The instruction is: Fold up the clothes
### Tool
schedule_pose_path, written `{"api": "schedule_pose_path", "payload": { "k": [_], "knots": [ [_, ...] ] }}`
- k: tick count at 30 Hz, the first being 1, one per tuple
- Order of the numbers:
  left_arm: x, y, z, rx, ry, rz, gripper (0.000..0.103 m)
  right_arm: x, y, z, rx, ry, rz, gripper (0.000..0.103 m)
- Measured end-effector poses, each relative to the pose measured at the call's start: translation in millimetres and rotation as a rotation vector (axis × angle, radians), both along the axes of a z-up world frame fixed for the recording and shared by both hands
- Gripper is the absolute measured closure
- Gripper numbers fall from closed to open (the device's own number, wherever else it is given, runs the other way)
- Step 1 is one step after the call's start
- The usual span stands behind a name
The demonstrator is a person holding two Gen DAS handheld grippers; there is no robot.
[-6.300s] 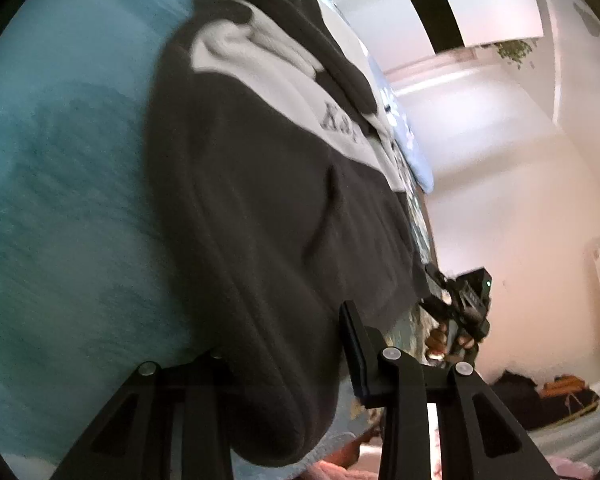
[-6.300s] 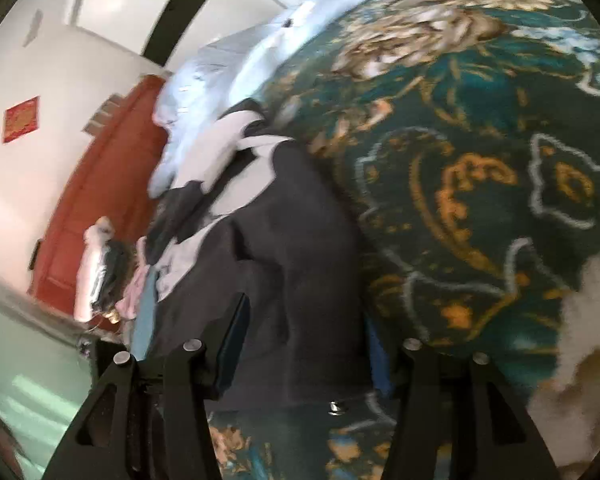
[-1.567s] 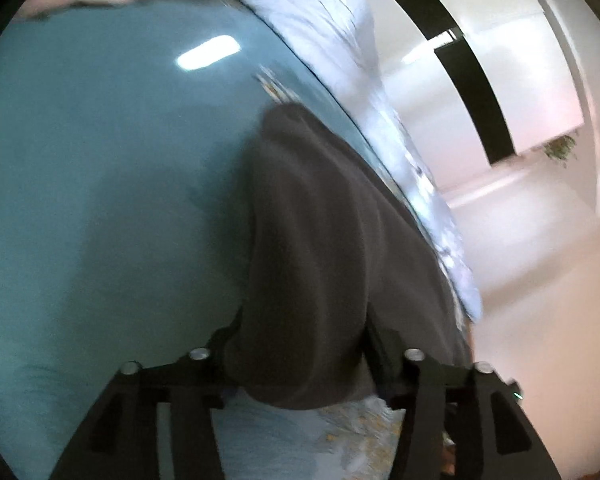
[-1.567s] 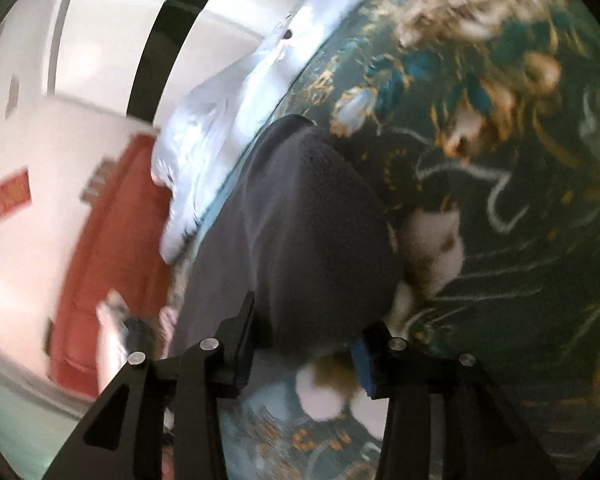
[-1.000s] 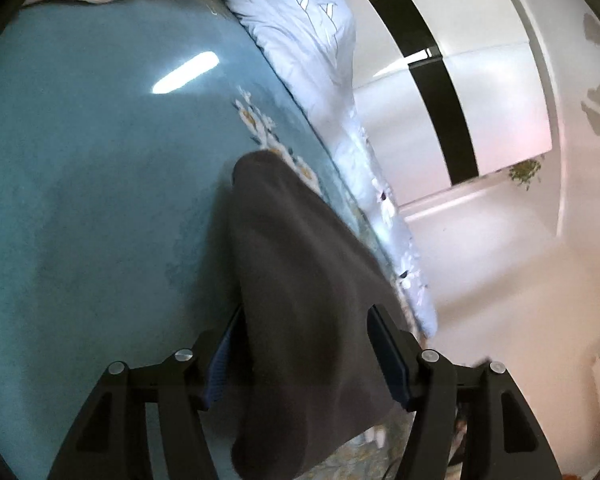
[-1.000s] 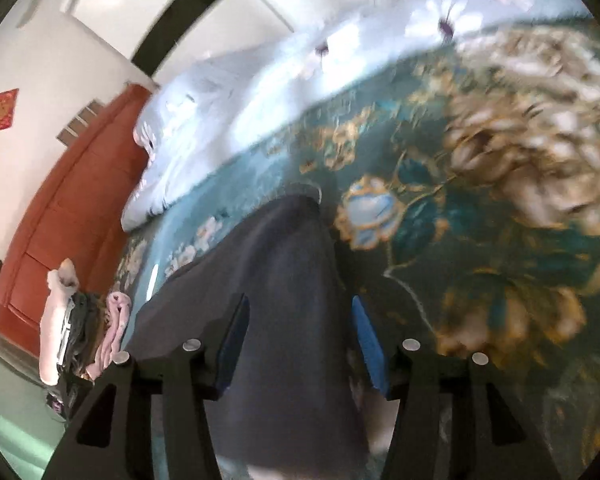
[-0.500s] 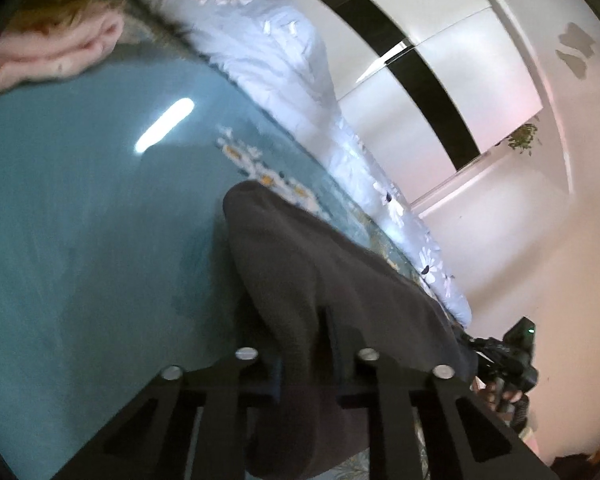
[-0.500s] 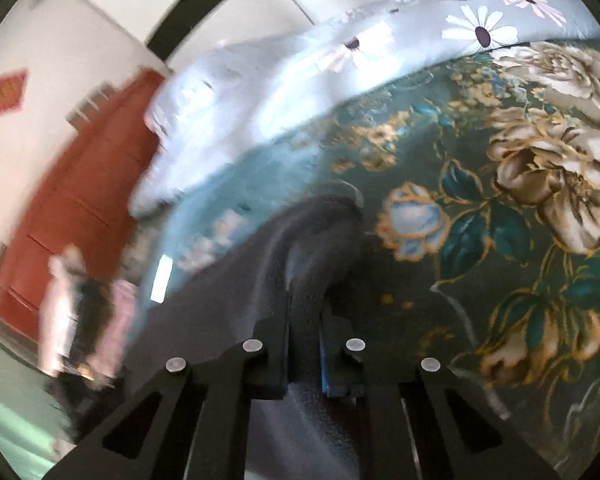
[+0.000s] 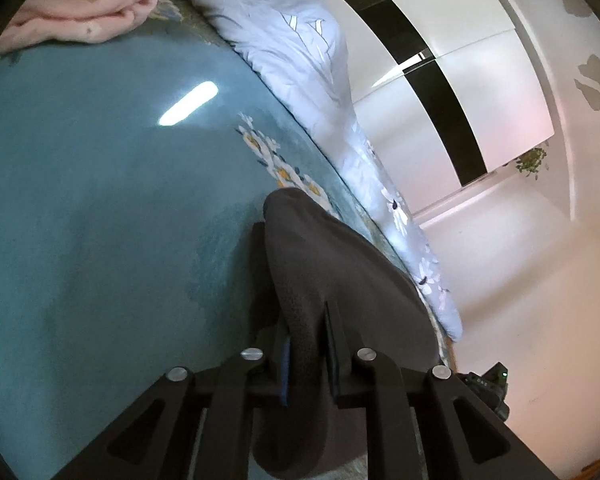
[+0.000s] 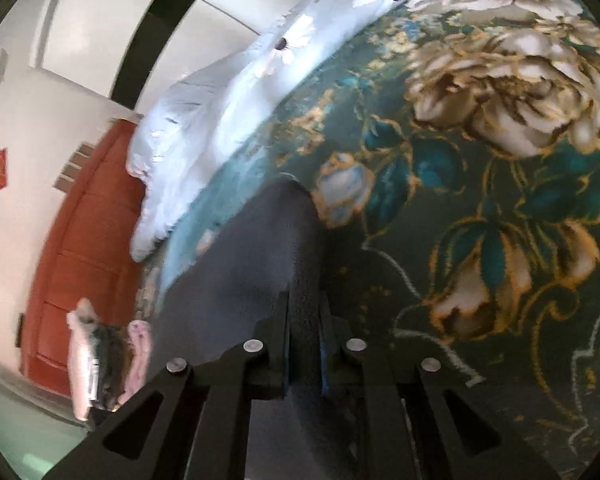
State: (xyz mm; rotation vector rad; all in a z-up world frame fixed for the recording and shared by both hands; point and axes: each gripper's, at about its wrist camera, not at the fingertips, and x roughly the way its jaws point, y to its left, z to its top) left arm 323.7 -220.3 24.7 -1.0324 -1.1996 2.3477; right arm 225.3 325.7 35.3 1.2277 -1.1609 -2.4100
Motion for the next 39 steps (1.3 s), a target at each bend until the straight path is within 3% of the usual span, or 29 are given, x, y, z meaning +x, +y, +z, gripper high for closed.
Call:
{"api": "schedule_pose_path", "payload": {
  "k": [1,2,3,4,7,11,18,26,28,31,32,33,34,35,39],
  "knots": [
    [1.3,-1.0,-0.5,0.003,-0.013,0.002,0.060,3.7,4.5,4.3,-0.006,0.012,-0.009,0.086],
    [4.4,-2.0,-0.8,0.010,-0.024,0.001,0.044,7.8,9.2,8.3,-0.012,0.023,-0.018,0.081],
    [9.0,-3.1,-1.1,0.021,-0.032,0.000,0.036,14.7,14.9,10.5,-0.016,0.023,-0.030,0.066],
    [13.8,-4.2,-1.4,0.033,-0.040,-0.002,0.035,24.0,20.6,9.2,-0.040,0.017,-0.034,0.055],
    [28.2,-7.3,-2.4,0.068,-0.063,-0.005,0.026,50.4,32.0,-2.5,-0.139,-0.013,-0.028,0.047],
    [29.8,-1.7,-11.2,0.106,-0.102,-0.029,0.025,71.7,27.3,-22.7,-0.224,-0.066,0.006,0.047],
    [30.9,9.1,-27.4,0.172,-0.172,-0.074,0.023,36.9,-5.8,-42.5,-0.238,-0.066,0.050,0.046],
    [-6.5,44.6,-19.9,0.125,-0.152,-0.087,0.021,4.9,-21.8,-44.5,-0.251,-0.001,0.028,0.040],
    [-12.6,51.9,-21.1,0.100,-0.141,-0.080,0.021,0.2,-28.0,-41.5,-0.242,0.026,0.029,0.031],
    [-13.8,55.2,-20.1,0.078,-0.139,-0.053,0.023,-6.0,-39.9,-37.1,-0.191,0.039,0.020,0.031],
    [-13.1,55.2,-20.3,0.069,-0.145,-0.037,0.030,-7.0,-42.3,-36.0,-0.182,0.040,0.013,0.032],
    [-12.3,55.3,-20.5,0.060,-0.152,-0.020,0.044,-7.2,-42.6,-35.3,-0.185,0.041,0.003,0.038],
    [-10.6,56.8,-19.2,0.041,-0.153,-0.014,0.048,-8.0,-41.0,-35.4,-0.202,0.042,-0.004,0.050],
    [-8.6,58.7,-17.6,0.019,-0.153,-0.010,0.054,-8.8,-39.4,-35.1,-0.219,0.044,-0.010,0.053],
    [-2.3,83.7,16.4,-0.160,-0.098,-0.009,0.065,-12.4,-35.2,-18.7,-0.225,0.093,0.036,0.065]
  ]
}}
